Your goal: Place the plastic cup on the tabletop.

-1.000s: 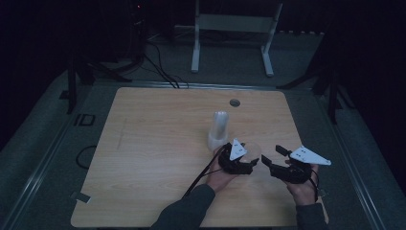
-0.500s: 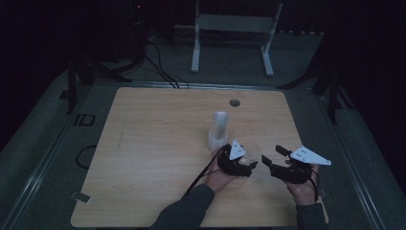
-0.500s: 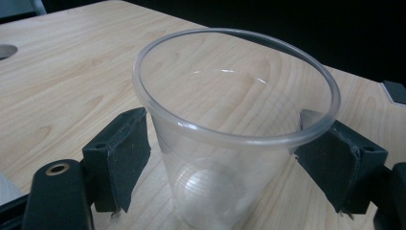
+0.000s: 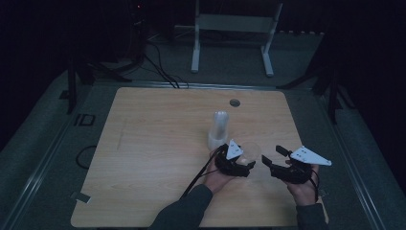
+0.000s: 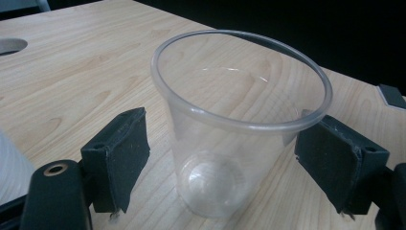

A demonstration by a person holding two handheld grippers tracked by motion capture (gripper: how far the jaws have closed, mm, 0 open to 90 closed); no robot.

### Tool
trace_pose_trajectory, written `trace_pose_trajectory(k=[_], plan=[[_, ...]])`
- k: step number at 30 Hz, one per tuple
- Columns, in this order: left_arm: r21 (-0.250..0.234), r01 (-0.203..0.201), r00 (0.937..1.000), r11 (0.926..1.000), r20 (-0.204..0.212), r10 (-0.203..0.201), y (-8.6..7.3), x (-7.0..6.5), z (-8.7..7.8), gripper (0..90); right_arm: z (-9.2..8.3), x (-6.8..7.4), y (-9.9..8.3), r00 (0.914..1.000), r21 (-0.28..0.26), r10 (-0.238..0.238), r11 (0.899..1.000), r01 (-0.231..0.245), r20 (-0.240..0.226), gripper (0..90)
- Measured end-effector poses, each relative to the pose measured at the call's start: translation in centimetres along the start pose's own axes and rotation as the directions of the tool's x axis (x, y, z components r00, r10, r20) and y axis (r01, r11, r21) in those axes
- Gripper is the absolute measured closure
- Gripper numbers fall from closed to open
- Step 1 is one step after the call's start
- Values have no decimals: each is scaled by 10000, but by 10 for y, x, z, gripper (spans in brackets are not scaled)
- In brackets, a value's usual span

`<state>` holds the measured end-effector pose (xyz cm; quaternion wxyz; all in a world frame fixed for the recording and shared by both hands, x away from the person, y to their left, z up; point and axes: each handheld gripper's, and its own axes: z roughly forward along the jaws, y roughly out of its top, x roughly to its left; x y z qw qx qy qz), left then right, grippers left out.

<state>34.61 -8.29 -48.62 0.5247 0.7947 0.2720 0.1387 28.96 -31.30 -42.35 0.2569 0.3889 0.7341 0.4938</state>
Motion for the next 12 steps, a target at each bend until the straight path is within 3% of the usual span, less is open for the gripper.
trace_pose_trajectory(k=[12], plan=[[-10,35,10000,10000,-31,-35,-6,2,-12,188,0,-1,0,10000,-11,27,10000,-27,23,285]])
